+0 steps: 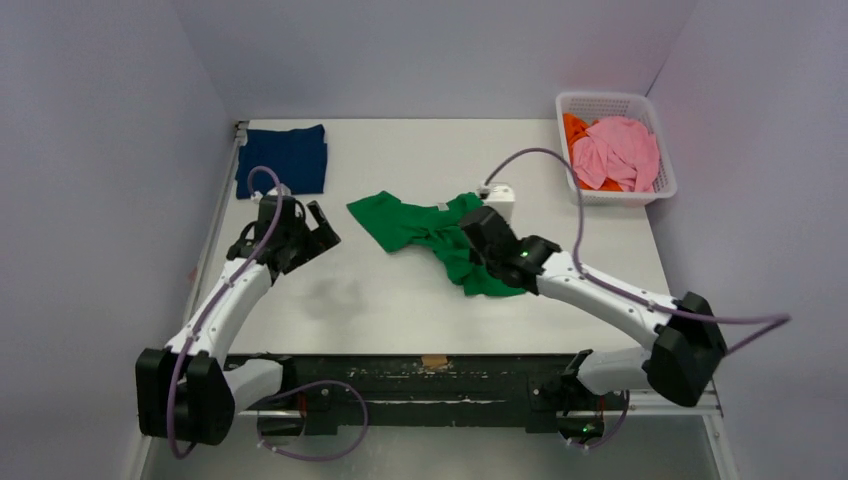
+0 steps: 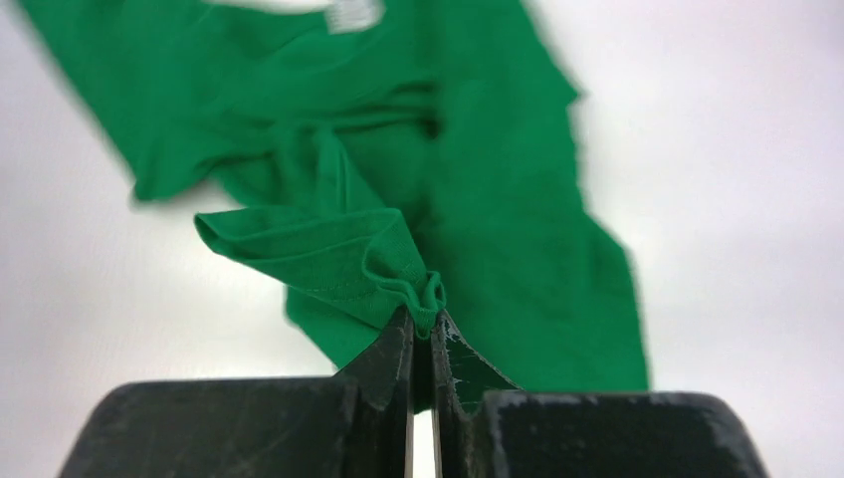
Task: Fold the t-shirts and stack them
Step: Flatten out the tshirt
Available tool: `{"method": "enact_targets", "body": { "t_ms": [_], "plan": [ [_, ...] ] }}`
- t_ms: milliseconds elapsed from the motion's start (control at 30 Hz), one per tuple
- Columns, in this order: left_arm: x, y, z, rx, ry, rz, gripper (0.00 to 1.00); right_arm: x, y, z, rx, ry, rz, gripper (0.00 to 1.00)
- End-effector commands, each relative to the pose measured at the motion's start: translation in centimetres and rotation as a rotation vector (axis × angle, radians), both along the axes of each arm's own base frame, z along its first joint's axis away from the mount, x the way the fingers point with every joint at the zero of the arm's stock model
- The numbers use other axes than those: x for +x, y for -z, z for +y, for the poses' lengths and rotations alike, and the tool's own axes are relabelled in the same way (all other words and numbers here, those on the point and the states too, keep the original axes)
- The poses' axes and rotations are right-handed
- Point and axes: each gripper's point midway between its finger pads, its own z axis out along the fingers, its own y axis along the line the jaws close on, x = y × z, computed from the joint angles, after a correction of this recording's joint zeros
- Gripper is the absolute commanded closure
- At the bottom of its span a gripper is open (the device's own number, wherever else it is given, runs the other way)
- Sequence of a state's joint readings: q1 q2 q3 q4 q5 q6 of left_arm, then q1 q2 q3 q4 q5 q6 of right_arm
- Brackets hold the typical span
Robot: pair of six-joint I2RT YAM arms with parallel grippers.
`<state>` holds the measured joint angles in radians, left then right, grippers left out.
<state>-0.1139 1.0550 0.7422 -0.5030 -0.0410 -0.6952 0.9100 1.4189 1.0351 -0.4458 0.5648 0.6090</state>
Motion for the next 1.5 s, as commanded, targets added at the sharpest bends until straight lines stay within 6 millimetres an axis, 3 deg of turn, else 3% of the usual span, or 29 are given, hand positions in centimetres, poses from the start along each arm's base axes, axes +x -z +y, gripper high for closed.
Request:
{"method": "enact_targets", "body": {
  "t_ms": [0, 133, 233, 333, 467, 600, 733, 933, 1100, 1267, 1367, 1400, 1467],
  "plan": [
    [4.4, -1.9, -3.4, -0.061, 0.119, -0.058, 0.0, 0.2, 0.4, -10.2, 0.048, 0.318, -0.011, 1.0],
    [6.0, 0.9, -5.9, -0.03, 0.199, 0.051, 0.0, -0.1, -0.1, -17.0, 0.048, 0.53, -0.041, 1.0],
    [6.5, 2.4, -7.8, -0.019, 0.251, 0.122, 0.01, -0.4, -1.1, -20.5, 0.032, 0.665, -0.076, 1.0],
    [5.4, 4.0, -10.8, -0.041, 0.339, 0.176, 0.08, 0.2, -1.3, -19.9, 0.059, 0.631, -0.086, 1.0],
    [1.7, 5.9, -13.6, -0.046, 0.466, 0.235, 0.13, 1.0, -0.5, -19.0, 0.051, 0.594, -0.06, 1.0],
    [-2.9, 7.4, -14.5, 0.057, 0.578, 0.259, 0.15, 1.4, 0.5, -18.5, 0.03, 0.575, -0.02, 1.0],
    [-6.0, 8.3, -13.8, 0.277, 0.633, 0.288, 0.17, 1.6, 1.1, -18.0, 0.025, 0.549, 0.0, 1.0],
    [-7.3, 8.8, -15.8, 0.359, 0.75, 0.271, 0.19, 1.6, 1.5, -17.7, 0.028, 0.524, 0.011, 1.0],
    [-7.0, 10.6, -16.6, 0.392, 0.767, 0.34, 0.3, 1.4, 1.4, -17.6, 0.039, 0.515, 0.005, 1.0],
    [-8.3, 11.4, -19.9, 0.325, 0.856, 0.331, 0.36, 1.3, 1.4, -17.5, 0.044, 0.51, 0.007, 1.0],
    [-8.5, 12.2, -22.0, 0.277, 0.896, 0.333, 0.48, 1.3, 1.4, -17.5, 0.047, 0.506, 0.007, 1.0],
    [-8.5, 12.5, -22.6, 0.259, 0.908, 0.335, 0.61, 1.3, 1.2, -17.5, 0.05, 0.505, 0.003, 1.0],
    [-8.1, 12.5, -23.6, 0.237, 0.914, 0.328, 0.98, 1.2, 1.0, -17.6, 0.052, 0.506, -0.004, 1.0]
  ]
}}
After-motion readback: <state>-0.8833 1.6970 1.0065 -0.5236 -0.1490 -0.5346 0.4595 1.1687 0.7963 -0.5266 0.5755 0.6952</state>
